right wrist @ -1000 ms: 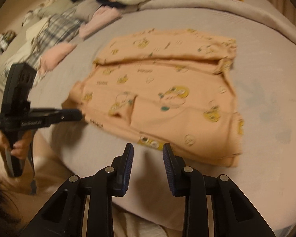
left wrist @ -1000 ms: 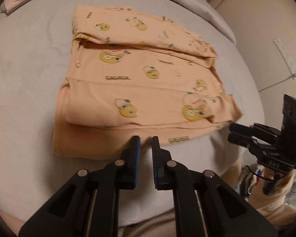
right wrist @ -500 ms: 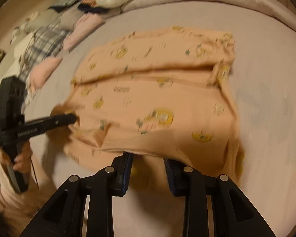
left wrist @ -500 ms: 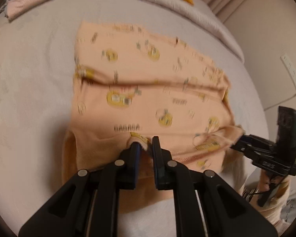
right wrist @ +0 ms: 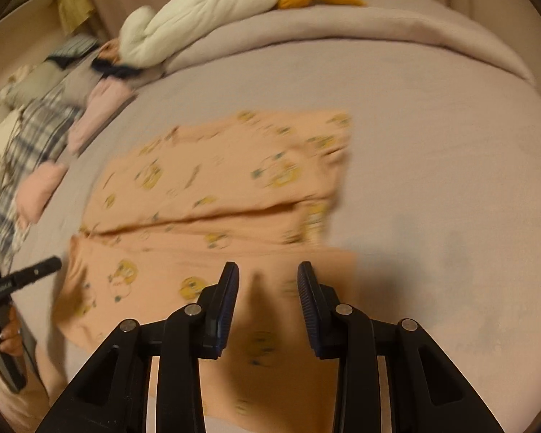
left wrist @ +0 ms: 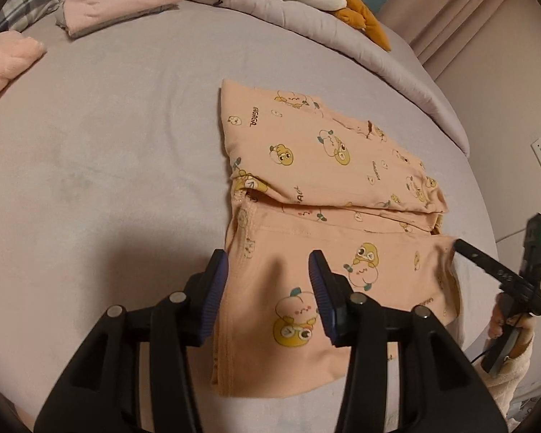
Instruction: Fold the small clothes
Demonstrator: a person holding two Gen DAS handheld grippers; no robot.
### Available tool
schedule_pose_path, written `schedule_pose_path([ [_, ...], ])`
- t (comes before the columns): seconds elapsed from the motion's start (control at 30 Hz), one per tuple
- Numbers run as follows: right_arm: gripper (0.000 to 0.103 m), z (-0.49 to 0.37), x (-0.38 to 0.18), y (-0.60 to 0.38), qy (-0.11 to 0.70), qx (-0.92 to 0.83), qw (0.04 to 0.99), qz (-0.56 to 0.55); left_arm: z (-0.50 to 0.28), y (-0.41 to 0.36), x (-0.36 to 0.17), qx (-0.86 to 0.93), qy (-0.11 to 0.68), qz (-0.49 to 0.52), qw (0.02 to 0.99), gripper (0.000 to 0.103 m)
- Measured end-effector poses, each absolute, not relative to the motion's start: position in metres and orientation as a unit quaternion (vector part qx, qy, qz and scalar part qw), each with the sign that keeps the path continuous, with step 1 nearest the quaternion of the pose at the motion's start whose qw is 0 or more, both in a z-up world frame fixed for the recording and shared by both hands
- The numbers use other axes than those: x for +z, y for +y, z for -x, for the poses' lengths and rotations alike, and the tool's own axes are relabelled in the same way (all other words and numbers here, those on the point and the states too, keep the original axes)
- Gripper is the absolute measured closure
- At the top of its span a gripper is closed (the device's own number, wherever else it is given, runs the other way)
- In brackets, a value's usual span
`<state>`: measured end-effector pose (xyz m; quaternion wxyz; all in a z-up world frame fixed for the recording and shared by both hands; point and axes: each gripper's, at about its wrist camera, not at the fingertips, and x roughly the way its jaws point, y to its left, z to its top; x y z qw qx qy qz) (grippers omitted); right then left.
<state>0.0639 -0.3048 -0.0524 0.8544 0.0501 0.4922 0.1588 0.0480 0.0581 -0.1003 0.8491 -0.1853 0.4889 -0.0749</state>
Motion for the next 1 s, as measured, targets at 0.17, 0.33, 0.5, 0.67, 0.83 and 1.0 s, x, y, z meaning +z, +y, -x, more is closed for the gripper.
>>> schedule_pose_path([
  [0.17,0.058,-0.058,-0.045,-0.342,0.483,0.127,0.863,-0.075,-0.061,0.052,-0.108,-0.074,0.491,0.163,0.853,0.059],
  [0.33,0.052,-0.058,-0.054,-0.342,0.493,0.131,0.856,-0.077,-0.07,0.046,-0.119,-0.077,0.495,0.158,0.851,0.086],
  [0.5,0.052,-0.07,-0.073,-0.319,0.511,0.143,0.846,-0.045,-0.069,0.047,-0.122,-0.056,0.497,0.157,0.852,0.097],
  [0.67,0.097,-0.07,-0.079,-0.309,0.507,0.13,0.852,-0.012,-0.061,0.048,-0.109,-0.039,0.482,0.154,0.862,0.1],
  [0.83,0.098,-0.058,-0.06,-0.309,0.474,0.137,0.87,-0.002,-0.053,0.053,-0.091,-0.043,0.452,0.172,0.874,0.1],
  [1.0,0.098,-0.048,-0.033,-0.316,0.439,0.158,0.884,-0.026,-0.045,0.053,-0.071,-0.049,0.427,0.182,0.884,0.101],
])
